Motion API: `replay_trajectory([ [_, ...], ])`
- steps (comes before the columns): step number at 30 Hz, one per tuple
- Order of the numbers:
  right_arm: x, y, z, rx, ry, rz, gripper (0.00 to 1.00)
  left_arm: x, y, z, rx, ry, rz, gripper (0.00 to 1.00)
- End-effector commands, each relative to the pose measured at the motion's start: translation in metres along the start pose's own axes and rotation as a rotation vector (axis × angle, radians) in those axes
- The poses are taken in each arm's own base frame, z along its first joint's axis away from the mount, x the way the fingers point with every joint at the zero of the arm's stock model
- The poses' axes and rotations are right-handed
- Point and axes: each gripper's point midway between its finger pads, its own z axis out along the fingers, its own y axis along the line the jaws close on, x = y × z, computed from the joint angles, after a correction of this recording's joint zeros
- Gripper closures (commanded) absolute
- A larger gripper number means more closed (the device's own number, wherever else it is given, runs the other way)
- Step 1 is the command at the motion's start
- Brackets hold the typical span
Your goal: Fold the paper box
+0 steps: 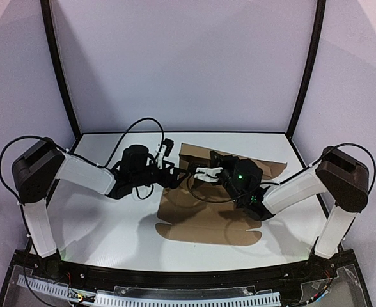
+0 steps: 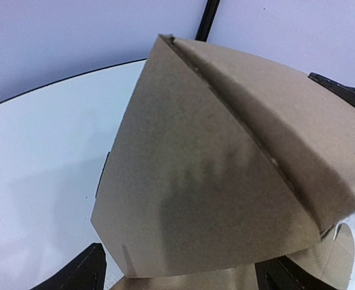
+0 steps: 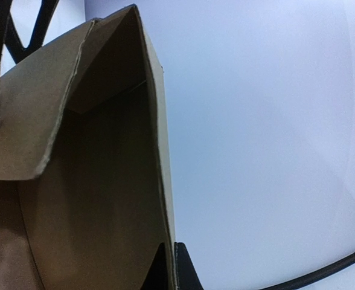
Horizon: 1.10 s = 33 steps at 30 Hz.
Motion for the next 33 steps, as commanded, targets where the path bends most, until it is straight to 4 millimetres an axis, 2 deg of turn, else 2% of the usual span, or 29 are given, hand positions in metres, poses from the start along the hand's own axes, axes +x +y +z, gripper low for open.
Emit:
replay_trajectory([
  [1, -0.002, 0.071, -0.017, -0.26, -0.02, -0.056, 1.0, -0.021, 0.021, 0.002, -0.099, -0.107, 0.027, 0.08],
  [4, -0.004, 0.071, -0.015, -0.289, -0.011, -0.041, 1.0, -0.008, 0.015, 0.007, -0.057, -0.056, 0.054, 0.06],
  [8, -0.007, 0.07, -0.014, -0.322, -0.006, -0.007, 1.0, 0.006, 0.022, 0.016, -0.078, 0.003, 0.041, 0.06],
  [10, -0.008, 0.07, -0.014, -0.334, -0.004, -0.003, 1.0, 0.004, 0.024, 0.018, -0.09, -0.017, 0.016, 0.07],
  [13, -0.008, 0.073, -0.015, -0.362, -0.007, 0.0, 1.0, -0.01, 0.033, 0.021, -0.132, -0.094, -0.029, 0.1],
  [18, -0.008, 0.075, -0.019, -0.413, -0.023, 0.01, 1.0, -0.028, 0.055, 0.024, -0.224, -0.192, -0.083, 0.18],
  [23, 0.001, 0.075, -0.017, -0.426, -0.012, -0.021, 1.0, -0.039, 0.061, 0.024, -0.175, -0.267, -0.143, 0.2],
  [26, 0.012, 0.075, -0.008, -0.409, 0.032, -0.044, 1.0, -0.042, 0.057, 0.02, -0.133, -0.297, -0.143, 0.2],
  [29, 0.025, 0.074, 0.009, -0.361, 0.095, -0.076, 1.0, -0.041, 0.051, 0.021, -0.097, -0.295, -0.129, 0.17],
  [33, 0.019, 0.079, 0.023, -0.354, 0.085, -0.084, 1.0, -0.045, 0.052, 0.03, -0.096, -0.282, -0.109, 0.16],
])
